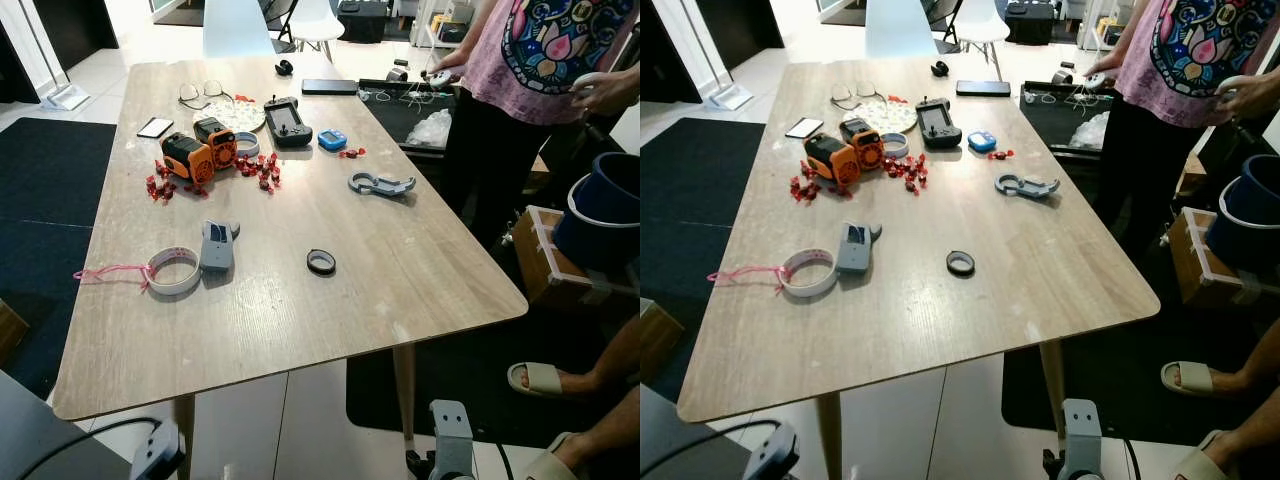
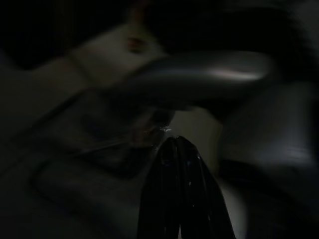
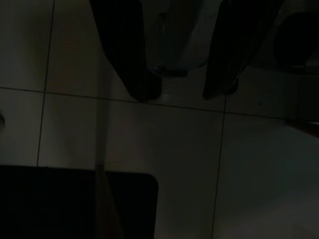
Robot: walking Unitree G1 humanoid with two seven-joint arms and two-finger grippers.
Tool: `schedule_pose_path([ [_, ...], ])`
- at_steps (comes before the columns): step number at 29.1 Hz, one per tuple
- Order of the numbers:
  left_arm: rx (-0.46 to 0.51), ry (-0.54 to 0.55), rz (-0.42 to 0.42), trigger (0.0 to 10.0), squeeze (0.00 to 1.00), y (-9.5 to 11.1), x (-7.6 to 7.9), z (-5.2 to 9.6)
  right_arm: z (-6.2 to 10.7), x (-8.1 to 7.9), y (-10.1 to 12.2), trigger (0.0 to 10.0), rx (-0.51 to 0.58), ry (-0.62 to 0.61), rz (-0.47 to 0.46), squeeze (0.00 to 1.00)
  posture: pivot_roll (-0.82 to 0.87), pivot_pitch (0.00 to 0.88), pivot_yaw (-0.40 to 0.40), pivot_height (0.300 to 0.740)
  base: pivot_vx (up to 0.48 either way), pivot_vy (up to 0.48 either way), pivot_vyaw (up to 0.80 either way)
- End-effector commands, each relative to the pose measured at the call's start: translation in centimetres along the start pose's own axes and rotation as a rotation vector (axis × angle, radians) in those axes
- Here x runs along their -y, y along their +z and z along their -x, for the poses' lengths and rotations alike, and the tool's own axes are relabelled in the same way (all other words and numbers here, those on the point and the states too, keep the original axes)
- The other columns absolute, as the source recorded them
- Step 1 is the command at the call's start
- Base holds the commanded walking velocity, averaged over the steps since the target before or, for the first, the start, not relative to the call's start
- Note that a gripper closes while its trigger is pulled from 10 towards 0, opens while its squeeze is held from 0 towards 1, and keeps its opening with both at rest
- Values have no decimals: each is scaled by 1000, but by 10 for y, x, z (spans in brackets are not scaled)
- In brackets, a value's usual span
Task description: Hang keys on a hook
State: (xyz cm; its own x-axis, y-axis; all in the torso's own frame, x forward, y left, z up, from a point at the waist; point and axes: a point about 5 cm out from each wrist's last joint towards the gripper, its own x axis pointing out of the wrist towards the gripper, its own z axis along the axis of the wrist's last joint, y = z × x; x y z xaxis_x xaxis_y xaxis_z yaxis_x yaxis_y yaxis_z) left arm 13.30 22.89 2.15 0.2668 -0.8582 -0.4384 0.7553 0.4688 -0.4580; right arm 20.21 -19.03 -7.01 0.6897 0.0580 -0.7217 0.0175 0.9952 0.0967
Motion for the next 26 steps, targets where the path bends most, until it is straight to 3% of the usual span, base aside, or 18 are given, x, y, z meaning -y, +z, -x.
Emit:
schedule_pose_path([
  [1,160,168,59,0,0,-7,-10,-13,2,-1,-9,10000,-35,-2,-11,0,47,76,-11,740,0,0,0],
  [3,160,168,59,0,0,-7,-10,-13,2,-1,-9,10000,-35,-2,-11,0,47,76,-11,740,0,0,0],
  [6,308,305,132,0,0,-9,-19,-21,1,-2,-9,10000,-36,0,-10,0,44,76,-10,740,0,0,0],
  [11,371,430,141,0,0,-13,-25,-22,2,-2,-10,10000,-38,1,-10,0,47,74,-11,740,0,0,0],
  [14,439,760,286,0,0,-26,-45,-21,2,-2,-12,10000,-45,1,-10,0,46,71,-10,740,0,0,0],
  [19,424,900,369,0,0,-36,-51,-24,3,-3,-14,10000,-50,4,-11,0,43,67,-9,740,0,0,0],
  [22,312,1050,439,0,0,-54,-55,-29,4,-4,-17,10000,-55,24,-7,0,45,53,-12,740,0,0,0],
  [24,312,1050,439,0,0,-54,-55,-29,4,-4,-17,10000,-55,24,-7,0,45,53,-12,740,0,0,0],
  [25,269,1107,447,0,0,-61,-55,-30,4,-5,-19,10000,-58,28,-2,0,41,50,-8,740,0,0,0],
  [26,220,1152,440,10000,0,-66,-54,-30,4,-5,-20,10000,-62,34,9,0,38,43,-5,740,0,0,0],
])
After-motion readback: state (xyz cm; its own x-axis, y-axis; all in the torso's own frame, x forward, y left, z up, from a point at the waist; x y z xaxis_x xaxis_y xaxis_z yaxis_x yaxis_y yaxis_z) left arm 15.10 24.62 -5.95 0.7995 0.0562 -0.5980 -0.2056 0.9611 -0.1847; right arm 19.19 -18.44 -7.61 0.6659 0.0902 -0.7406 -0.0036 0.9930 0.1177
